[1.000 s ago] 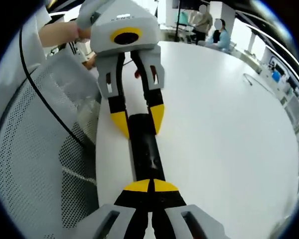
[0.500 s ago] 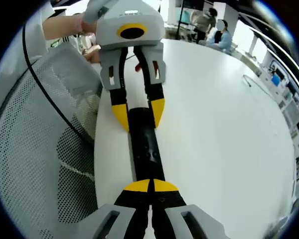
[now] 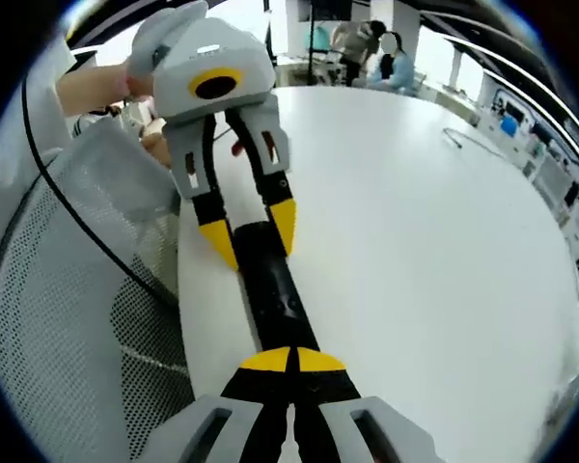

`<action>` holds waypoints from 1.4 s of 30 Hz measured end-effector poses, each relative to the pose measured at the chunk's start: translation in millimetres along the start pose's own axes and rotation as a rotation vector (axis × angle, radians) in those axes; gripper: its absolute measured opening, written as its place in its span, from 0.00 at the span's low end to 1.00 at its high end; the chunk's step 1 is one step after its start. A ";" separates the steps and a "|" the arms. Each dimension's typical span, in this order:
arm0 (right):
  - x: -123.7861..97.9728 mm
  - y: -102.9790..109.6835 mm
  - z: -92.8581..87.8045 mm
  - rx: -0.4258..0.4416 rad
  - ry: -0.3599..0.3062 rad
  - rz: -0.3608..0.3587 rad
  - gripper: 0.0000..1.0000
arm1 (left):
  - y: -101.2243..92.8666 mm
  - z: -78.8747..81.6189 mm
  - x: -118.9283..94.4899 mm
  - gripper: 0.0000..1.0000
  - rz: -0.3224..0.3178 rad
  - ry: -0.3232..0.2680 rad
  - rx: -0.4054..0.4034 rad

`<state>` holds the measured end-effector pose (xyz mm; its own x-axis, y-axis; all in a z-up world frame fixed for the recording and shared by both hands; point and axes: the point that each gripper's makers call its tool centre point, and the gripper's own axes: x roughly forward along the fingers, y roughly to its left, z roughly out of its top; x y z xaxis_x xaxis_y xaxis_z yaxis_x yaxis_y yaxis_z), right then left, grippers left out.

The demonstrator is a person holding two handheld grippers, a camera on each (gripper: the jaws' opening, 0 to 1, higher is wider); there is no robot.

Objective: Press the specified remote control buttons in sequence, fully releasing each button before pressing the next.

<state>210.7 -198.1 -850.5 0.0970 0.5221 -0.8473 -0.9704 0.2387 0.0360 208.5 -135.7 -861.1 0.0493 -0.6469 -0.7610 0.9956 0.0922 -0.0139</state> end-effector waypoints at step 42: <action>11.0 6.7 16.4 -0.017 -0.022 -0.011 0.00 | 0.1 -1.5 0.1 0.24 -0.017 0.030 0.021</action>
<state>208.8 -177.4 -850.9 0.1123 0.5371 -0.8360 -0.9729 0.2307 0.0175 208.4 -134.7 -862.1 0.0307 -0.6248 -0.7802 0.9978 0.0652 -0.0130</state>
